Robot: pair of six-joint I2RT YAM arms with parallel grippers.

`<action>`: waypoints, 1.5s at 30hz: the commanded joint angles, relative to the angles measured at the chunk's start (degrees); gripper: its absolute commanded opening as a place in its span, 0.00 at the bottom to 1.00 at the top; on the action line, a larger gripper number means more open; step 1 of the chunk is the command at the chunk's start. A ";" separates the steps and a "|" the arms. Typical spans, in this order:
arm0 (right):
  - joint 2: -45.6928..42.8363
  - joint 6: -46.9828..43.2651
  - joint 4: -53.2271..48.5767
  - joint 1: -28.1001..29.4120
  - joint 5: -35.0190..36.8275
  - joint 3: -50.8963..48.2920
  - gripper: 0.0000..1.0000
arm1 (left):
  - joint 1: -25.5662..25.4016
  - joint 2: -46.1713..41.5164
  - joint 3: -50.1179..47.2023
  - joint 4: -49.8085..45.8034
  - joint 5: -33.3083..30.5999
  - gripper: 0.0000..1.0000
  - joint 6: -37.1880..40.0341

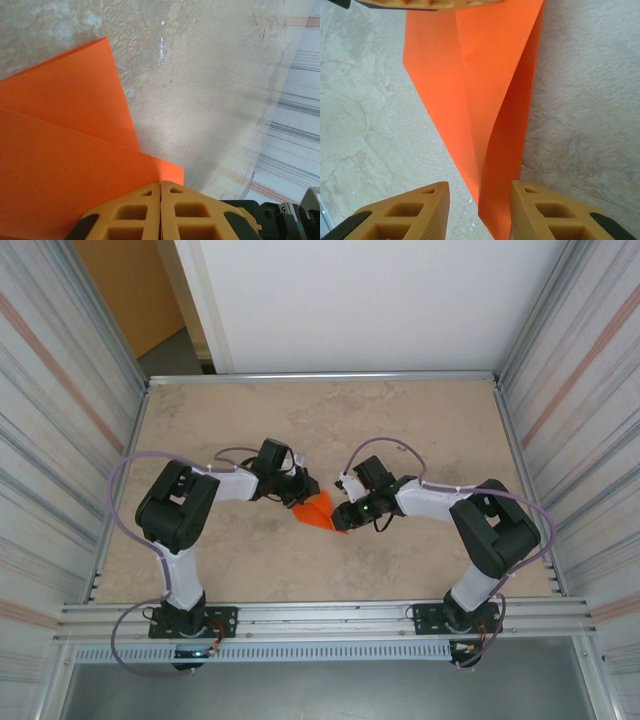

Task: Fold a paper plane with a square sheet of paper (pick it up from the middle)
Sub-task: Fourth fold the wing at the center of the table.

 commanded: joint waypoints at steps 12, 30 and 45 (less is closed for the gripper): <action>3.12 -1.91 3.61 0.61 -2.26 2.50 0.33 | 0.34 -1.56 -0.44 -0.41 0.16 0.08 -0.17; 6.79 1.41 7.91 0.77 -4.77 3.81 0.23 | 0.42 -3.17 -1.38 0.46 0.34 0.08 -0.64; -1.78 6.62 4.11 0.87 9.38 -0.32 0.00 | 1.12 -13.31 -10.90 7.45 -4.53 0.20 -4.92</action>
